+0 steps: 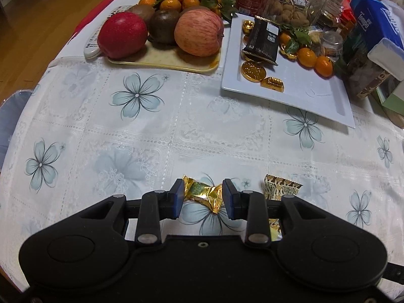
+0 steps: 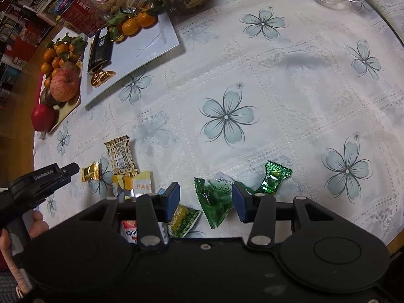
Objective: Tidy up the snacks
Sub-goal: 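Grasp the green foil candy with the right tool while the left tool grasps the gold foil candy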
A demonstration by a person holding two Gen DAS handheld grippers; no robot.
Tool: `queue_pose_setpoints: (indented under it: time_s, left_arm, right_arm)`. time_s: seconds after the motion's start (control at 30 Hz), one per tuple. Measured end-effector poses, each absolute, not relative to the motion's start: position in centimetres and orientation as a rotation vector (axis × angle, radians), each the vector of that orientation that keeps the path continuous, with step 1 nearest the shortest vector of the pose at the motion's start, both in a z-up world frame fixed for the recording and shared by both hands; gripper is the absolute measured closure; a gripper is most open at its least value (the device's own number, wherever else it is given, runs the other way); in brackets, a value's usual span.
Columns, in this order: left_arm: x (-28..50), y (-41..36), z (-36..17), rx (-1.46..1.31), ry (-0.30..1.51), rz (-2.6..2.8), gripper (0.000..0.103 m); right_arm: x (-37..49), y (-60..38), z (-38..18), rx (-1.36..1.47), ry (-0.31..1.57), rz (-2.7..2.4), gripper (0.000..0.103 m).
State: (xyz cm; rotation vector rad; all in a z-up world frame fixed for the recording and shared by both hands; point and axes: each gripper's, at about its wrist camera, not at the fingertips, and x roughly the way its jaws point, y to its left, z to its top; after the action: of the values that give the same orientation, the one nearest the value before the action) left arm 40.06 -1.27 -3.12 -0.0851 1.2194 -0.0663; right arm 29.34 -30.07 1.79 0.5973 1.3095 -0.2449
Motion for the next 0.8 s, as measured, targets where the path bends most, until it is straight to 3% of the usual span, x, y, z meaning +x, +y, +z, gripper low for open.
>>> queue_pose_setpoints:
  time_s: [0.43,0.63,0.8]
  left_arm:
    - [41.4,-2.1,-5.9,-0.052,1.304,-0.086,0.060]
    - [41.2,-2.8,-6.5,0.006,1.317,-0.097,0.049]
    - [41.4,-3.0,-7.0,0.016,1.329,-0.076,0.048]
  right_arm:
    - [30.1,-32.1,-0.1,0.721,1.381,-0.276,0.055]
    - [30.2,-32.4,-0.3,0.743,1.395,-0.270,0.054]
    - [30.4,-32.2,-0.4,0.748,1.400,-0.267,0.054]
